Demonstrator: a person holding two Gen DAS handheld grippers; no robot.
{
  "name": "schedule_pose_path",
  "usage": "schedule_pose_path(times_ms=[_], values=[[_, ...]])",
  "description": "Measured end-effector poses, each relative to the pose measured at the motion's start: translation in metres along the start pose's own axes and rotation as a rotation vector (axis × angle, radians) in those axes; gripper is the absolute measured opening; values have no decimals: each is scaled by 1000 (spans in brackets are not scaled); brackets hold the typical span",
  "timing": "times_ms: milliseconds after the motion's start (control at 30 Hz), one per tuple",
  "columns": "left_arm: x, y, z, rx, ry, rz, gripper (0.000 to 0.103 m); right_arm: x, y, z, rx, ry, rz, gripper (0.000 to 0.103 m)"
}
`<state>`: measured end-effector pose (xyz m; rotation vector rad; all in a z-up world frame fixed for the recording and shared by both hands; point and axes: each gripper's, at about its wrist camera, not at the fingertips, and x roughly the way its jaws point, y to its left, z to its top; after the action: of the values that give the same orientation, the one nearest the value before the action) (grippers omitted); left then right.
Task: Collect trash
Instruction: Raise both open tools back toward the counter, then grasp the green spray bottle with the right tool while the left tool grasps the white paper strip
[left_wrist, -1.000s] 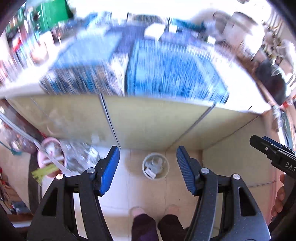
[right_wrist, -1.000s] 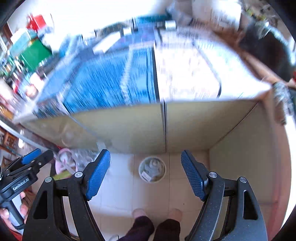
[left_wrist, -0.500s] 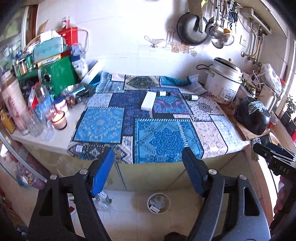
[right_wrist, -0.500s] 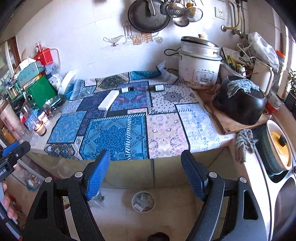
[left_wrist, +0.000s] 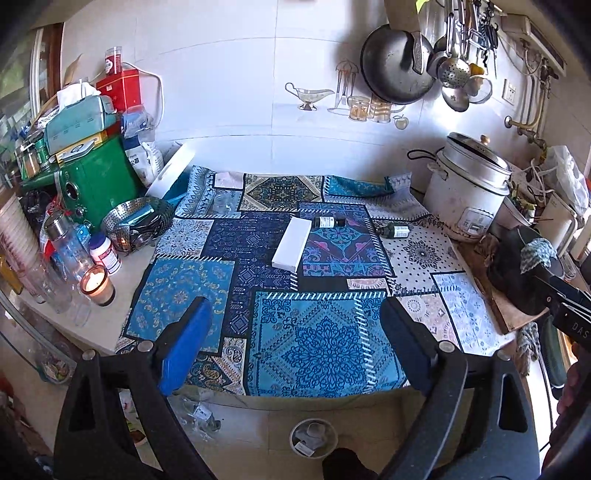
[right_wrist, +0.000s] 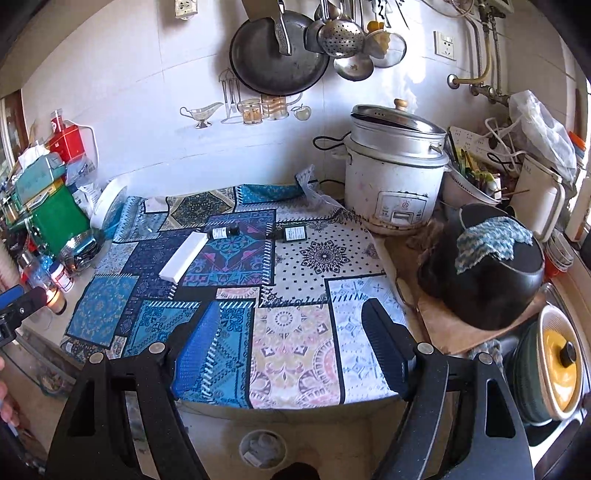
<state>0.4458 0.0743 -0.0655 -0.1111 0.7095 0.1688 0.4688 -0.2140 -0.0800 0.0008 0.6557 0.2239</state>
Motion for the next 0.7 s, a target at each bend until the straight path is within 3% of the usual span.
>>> schedule_pose_path(times_ms=[300,467,600,700], values=[[84,-26,49,-73,49,97,92,97,-40,52,-109,74,40,77],[133,-30,63,-35,91,129,92,154,-40,67,-160,159,57,77],[189,-25,71,16,160,112,92,195,-33,75,-188,216,20,77],[233,-19,77,61,227,94,92,224,-28,81,-190,259,45,77]])
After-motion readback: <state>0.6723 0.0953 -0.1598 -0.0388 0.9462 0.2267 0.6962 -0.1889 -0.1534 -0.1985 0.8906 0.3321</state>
